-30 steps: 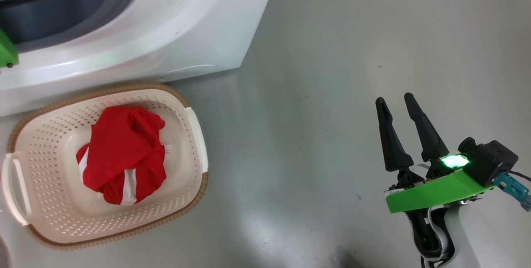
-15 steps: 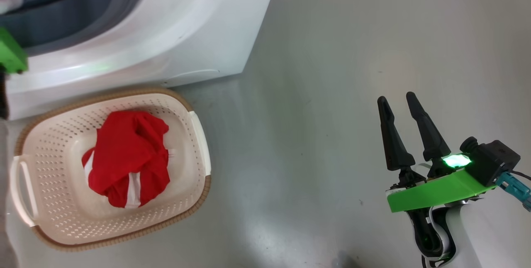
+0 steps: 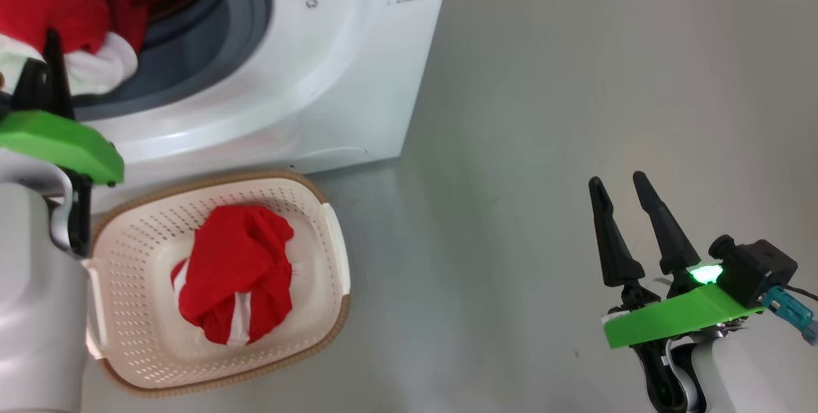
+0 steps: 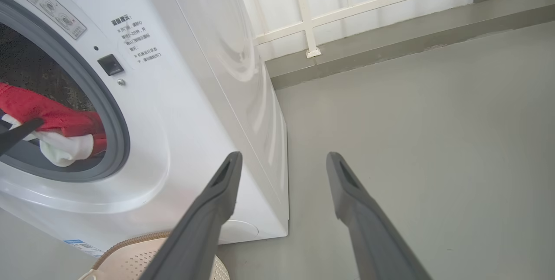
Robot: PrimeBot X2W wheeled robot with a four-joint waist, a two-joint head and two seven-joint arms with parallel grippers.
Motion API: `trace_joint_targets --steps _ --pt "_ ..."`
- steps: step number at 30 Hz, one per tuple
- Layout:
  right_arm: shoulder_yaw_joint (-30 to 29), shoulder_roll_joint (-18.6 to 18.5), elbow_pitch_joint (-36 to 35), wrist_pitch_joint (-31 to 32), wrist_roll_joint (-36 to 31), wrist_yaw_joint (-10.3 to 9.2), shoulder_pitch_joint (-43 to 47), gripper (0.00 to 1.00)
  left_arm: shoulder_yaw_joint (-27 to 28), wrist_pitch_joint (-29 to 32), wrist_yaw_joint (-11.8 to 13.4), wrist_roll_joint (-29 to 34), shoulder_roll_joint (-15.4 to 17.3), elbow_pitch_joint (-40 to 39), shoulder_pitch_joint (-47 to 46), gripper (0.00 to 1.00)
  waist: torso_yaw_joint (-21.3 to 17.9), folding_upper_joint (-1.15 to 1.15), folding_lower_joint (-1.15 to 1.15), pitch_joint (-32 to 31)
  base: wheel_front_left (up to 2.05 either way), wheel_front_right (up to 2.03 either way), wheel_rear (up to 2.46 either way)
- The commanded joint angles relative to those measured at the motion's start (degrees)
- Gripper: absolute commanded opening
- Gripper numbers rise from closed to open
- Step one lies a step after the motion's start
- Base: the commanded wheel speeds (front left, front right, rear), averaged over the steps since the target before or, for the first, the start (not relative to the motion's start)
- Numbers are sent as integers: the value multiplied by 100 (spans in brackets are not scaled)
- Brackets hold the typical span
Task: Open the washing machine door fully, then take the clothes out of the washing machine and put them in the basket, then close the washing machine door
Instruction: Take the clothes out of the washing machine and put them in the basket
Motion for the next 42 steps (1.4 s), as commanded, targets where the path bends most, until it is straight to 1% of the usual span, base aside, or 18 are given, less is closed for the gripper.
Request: trace_joint_targets --steps 1,9,11,12,13,17,25,33,37,42 --pt "57 -16 -99 -37 -48 36 115 100 155 -68 -46 -14 198 -382 227 0 185 0 0 -310 0 0 0" --pt "-8 -16 -57 -37 -133 36 319 100 308 -68 -122 8 -46 -1455 940 0 380 0 0 -682 0 0 0" --pt "-18 -16 -53 -37 -139 36 346 100 333 -68 -129 0 -78 -1583 1016 0 404 0 0 -721 0 0 0" --pt "-30 -16 -43 -37 -151 36 387 100 375 -68 -142 -11 -135 -1849 1159 0 444 0 0 -791 0 0 0" --pt "-30 -16 -43 -37 -151 36 387 100 375 -68 -142 -11 -135 -1849 1159 0 444 0 0 -791 0 0 0" --pt "-78 -16 -29 -37 -173 36 464 100 421 -68 -165 -26 -281 -2517 1491 0 547 0 0 -918 0 0 0" --pt "-98 -16 -23 -37 -192 36 522 100 502 -69 -176 -20 -444 -3602 1916 0 635 0 0 -1007 0 0 0" --pt "-108 -16 -69 -37 -208 36 569 100 543 -69 -179 1 -641 -4641 2488 0 673 0 0 -955 0 0 0" --pt "-103 -16 -89 -37 -205 36 554 100 517 -69 -180 12 -732 -4758 2900 0 684 0 0 -872 0 0 0" --pt "-68 -16 -98 -37 -200 36 492 100 437 -69 -181 18 -809 -4310 3326 0 682 0 0 -713 0 0 0"
